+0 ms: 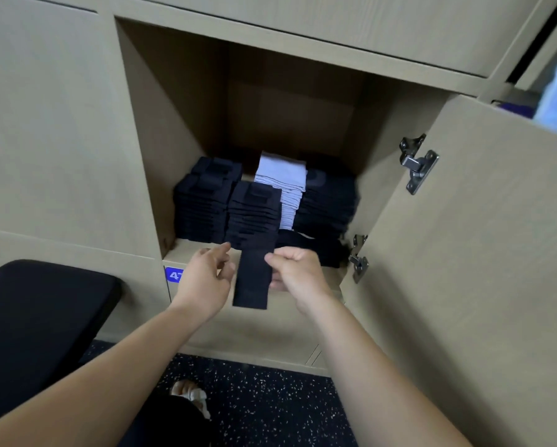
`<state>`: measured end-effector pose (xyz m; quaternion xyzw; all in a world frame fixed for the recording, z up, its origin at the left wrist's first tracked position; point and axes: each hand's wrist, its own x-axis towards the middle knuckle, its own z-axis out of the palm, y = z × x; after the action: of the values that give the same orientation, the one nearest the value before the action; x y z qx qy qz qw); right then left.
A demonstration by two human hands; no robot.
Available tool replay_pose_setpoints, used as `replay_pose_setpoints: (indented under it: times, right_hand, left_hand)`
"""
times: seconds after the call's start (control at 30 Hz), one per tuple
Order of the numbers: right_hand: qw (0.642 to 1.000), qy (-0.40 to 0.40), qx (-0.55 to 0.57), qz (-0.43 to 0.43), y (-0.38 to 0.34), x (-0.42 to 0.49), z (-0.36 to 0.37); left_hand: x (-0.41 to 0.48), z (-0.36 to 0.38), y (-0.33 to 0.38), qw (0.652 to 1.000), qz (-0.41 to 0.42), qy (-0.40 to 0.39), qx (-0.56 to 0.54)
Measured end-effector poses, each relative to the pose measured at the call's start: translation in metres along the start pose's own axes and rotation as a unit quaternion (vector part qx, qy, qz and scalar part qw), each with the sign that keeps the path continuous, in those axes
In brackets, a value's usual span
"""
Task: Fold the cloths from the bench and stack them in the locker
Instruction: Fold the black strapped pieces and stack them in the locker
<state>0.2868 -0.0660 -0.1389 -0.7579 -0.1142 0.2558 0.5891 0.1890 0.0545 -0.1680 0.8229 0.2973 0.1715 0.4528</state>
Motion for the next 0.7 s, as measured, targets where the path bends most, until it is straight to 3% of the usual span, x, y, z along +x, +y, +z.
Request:
replay_pose_setpoints:
  times: [0.13,0.3,0.43,0.53,0.7]
  right_hand:
    - [0.977,0.116,-0.154,-0.09,-0.009,0.027,-0.034]
    - [0.847,0.247,-0.433,-0.187,-0.028,0.06,-0.072]
    - [0.706,0.27,-0.602,-0.258,-0.025,0.097,-0.083]
    - [0.623,0.286,-0.656,-0.315,-0.016,0.117,-0.081]
    - [0.591,0.199,-0.712,-0.323,0.034,0.133,-0.075]
  left_hand:
    - [0.002,0.0,-0.001,0.998,0.029,-0.015,0.062]
    - [0.014,0.013,-0.002,0.99,0.05,-0.042,0.124]
    - [0.03,0.031,-0.005,0.979,0.073,-0.061,0.178]
    - [0.043,0.046,-0.009,0.974,0.082,-0.077,0.195]
    - [0.059,0.063,-0.021,0.973,0.073,-0.096,0.197]
